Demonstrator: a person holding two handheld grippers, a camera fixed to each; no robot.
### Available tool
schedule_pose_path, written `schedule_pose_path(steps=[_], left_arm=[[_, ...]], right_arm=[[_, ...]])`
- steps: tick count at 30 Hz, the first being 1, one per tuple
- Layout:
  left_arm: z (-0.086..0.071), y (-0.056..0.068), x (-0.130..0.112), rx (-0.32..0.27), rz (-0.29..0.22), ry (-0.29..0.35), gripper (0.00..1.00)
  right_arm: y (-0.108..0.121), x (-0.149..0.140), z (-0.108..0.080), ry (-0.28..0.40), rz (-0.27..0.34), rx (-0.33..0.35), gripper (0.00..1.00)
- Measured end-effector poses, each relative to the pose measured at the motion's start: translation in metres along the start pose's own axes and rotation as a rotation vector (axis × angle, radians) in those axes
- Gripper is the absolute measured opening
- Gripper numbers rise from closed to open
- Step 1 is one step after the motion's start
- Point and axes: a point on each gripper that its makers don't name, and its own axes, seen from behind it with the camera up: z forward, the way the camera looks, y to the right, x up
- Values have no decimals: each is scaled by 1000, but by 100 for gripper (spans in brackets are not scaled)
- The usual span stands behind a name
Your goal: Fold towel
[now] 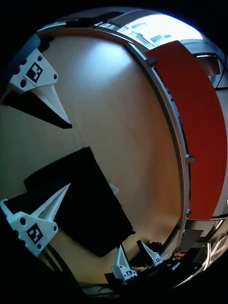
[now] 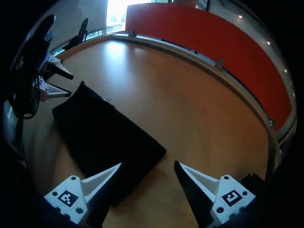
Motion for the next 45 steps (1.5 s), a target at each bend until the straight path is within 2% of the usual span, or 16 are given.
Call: schedule_pose_path(steps=[9,21,29,36,45], left_arm=[[-9,4,-4,-19,-26,2,94],[-32,15,-34,-26,-79,-15,94],[-51,23,-58,-14,-124,-29,94],[-64,25,-77,1,-167,-38,94],[-78,25,-88,20,-207,-37,94]], right_arm=[[-3,-3,-6,13,18,7,97],[-21,-20,-24,15,35,16,97],[-36,-35,-35,11,48,21,97],[-44,-42,-43,10,50,22,97],[-50,-42,-41,12,31,35,97]])
